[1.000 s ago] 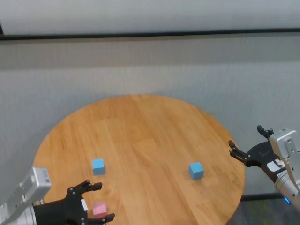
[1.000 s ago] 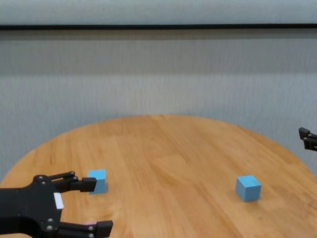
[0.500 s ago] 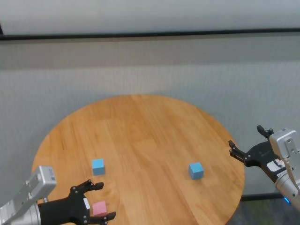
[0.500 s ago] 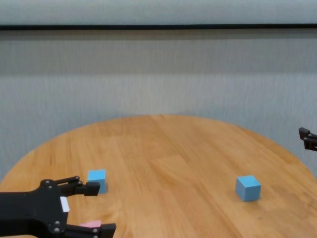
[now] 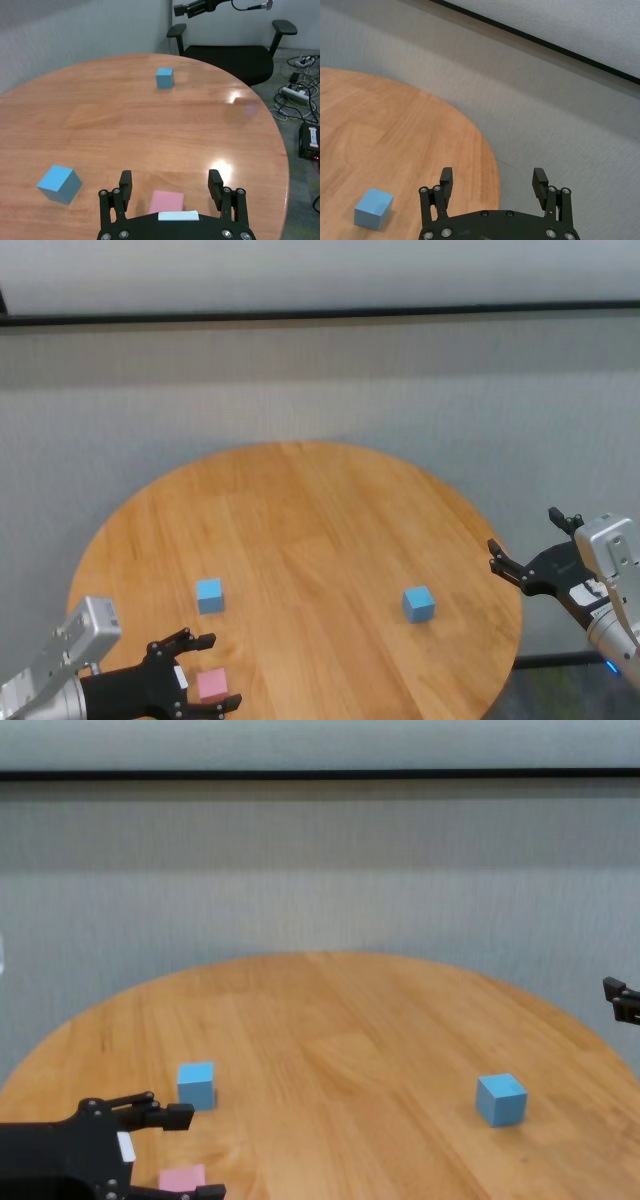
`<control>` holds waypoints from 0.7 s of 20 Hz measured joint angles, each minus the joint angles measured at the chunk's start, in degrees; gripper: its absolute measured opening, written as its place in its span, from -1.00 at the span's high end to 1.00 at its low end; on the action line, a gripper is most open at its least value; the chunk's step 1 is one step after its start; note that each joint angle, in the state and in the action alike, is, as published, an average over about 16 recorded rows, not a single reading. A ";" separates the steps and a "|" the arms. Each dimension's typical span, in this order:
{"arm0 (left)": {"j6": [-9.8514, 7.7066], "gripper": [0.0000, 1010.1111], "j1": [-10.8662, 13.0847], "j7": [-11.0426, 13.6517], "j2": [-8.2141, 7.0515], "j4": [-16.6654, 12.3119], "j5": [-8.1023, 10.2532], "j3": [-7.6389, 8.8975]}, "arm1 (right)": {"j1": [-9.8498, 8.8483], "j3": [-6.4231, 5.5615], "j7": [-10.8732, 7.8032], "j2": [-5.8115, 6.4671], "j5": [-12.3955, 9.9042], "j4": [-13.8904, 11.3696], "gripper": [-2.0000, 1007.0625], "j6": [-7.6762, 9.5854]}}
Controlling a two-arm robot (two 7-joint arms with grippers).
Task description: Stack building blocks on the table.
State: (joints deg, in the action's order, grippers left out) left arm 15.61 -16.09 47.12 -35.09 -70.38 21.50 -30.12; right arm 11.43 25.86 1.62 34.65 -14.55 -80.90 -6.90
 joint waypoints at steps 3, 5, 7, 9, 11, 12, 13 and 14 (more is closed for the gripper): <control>0.39 -0.98 -0.35 0.12 0.41 1.16 -0.38 -0.11 | 0.00 0.00 0.00 0.00 0.00 0.00 -0.99 0.00; 0.64 -0.98 -0.56 0.19 0.67 1.88 -0.63 -0.18 | 0.00 0.00 0.00 0.00 0.00 0.00 -0.99 0.00; 0.87 -0.98 -0.78 0.26 0.93 2.57 -0.88 -0.25 | 0.00 0.00 0.00 0.00 0.00 0.00 -0.99 0.00; 1.09 -0.98 -0.96 0.31 1.15 3.15 -1.12 -0.31 | 0.00 0.00 0.00 0.00 0.00 0.00 -0.99 0.00; 1.26 -0.98 -1.11 0.41 1.34 3.65 -1.31 -0.36 | 0.00 0.00 0.00 0.00 0.00 0.00 -0.99 0.00; 1.31 -0.98 -1.18 0.47 1.42 3.88 -1.38 -0.38 | 0.00 0.00 0.00 0.00 0.00 0.00 -0.99 0.00; 1.36 -0.98 -1.25 0.53 1.50 4.09 -1.44 -0.40 | 0.00 0.00 0.00 0.00 0.00 0.00 -0.99 0.00; 1.39 -0.98 -1.31 0.59 1.58 4.30 -1.48 -0.41 | 0.00 0.00 0.00 0.00 0.00 0.00 -0.99 0.00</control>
State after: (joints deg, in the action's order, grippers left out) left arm 17.00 -17.40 47.71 -33.51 -66.08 20.02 -30.53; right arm 11.43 25.86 1.62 34.65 -14.55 -80.90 -6.90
